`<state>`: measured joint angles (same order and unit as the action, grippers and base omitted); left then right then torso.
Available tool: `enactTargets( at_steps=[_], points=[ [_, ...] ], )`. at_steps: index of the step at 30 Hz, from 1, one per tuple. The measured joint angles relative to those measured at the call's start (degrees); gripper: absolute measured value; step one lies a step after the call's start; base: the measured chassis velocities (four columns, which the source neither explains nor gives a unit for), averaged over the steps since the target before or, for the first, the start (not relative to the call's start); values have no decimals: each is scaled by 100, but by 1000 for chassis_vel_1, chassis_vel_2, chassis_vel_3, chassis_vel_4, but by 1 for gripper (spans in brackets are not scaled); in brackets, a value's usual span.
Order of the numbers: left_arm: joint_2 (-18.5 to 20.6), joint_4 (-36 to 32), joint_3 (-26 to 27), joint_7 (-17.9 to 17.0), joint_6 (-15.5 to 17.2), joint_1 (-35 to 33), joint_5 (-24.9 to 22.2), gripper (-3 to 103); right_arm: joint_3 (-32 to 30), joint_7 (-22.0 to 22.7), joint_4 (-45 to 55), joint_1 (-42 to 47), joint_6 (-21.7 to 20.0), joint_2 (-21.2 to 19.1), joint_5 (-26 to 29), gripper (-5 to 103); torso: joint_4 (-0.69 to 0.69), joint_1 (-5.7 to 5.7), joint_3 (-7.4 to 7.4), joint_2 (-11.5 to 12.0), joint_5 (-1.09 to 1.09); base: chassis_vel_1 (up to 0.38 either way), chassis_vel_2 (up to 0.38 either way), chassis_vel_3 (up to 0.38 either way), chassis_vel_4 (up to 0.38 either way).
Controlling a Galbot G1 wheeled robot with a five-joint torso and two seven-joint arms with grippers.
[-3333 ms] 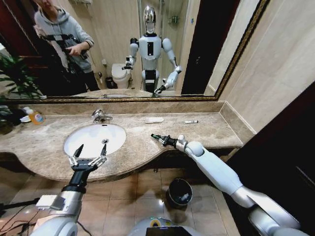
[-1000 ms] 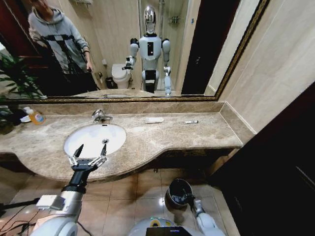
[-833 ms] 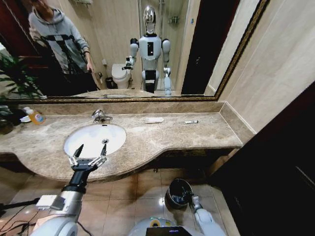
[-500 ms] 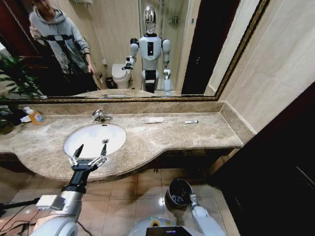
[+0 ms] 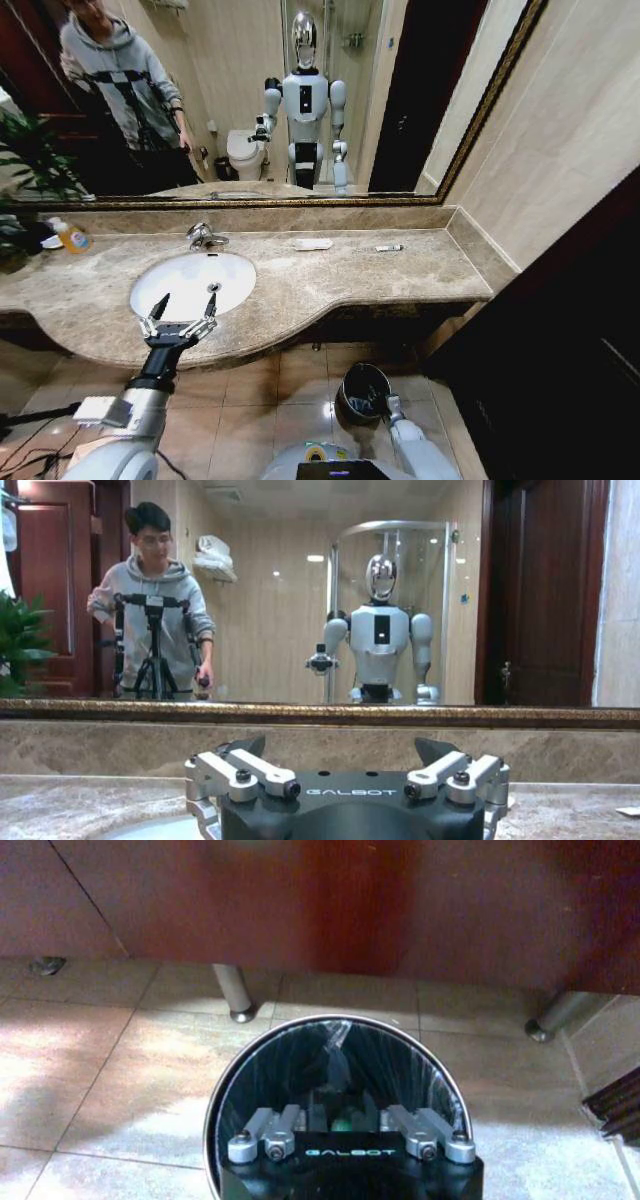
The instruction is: Pick up the trash from the sink and place it in the trash bin.
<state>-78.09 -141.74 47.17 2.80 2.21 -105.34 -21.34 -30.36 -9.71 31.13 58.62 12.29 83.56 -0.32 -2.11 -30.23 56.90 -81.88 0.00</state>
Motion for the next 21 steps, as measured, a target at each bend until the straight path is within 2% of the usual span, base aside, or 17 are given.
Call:
enactTargets(
  at_steps=[1,2,4,5,6,9,12,13,16,21],
  points=[
    [0,0,0,0,0,0,0,100,0,2,28,21,-2,0,0,40,0,0,0,0,0,0,0,0,0],
    [0,0,0,0,0,0,0,100,0,2,28,21,-2,0,0,40,0,0,0,0,0,0,0,0,0],
    [0,0,0,0,0,0,0,100,0,5,88,76,-3,0,-12,51,0,0,0,0,0,0,0,0,0],
    [0,0,0,0,0,0,0,100,0,5,88,76,-3,0,-12,51,0,0,0,0,0,0,0,0,0],
    [0,0,0,0,0,0,0,100,0,5,115,102,-2,-2,-22,57,0,0,0,0,0,0,0,0,0],
    [0,0,0,0,0,0,0,100,-1,6,184,164,-3,-9,-32,62,0,0,0,0,0,0,0,0,0],
    [0,0,0,0,0,0,0,100,-11,16,351,276,-12,-20,3,79,0,0,0,0,0,0,0,0,0],
    [0,0,0,0,0,0,0,100,-11,16,351,276,-12,-20,3,79,0,0,0,0,0,0,0,0,0],
    [0,0,0,0,0,0,0,100,-13,23,503,378,-22,-28,50,94,0,0,0,0,0,0,0,0,0],
    [0,0,0,0,0,0,0,100,-17,56,793,547,-80,-29,217,99,0,0,0,0,0,0,0,0,0]
  ],
)
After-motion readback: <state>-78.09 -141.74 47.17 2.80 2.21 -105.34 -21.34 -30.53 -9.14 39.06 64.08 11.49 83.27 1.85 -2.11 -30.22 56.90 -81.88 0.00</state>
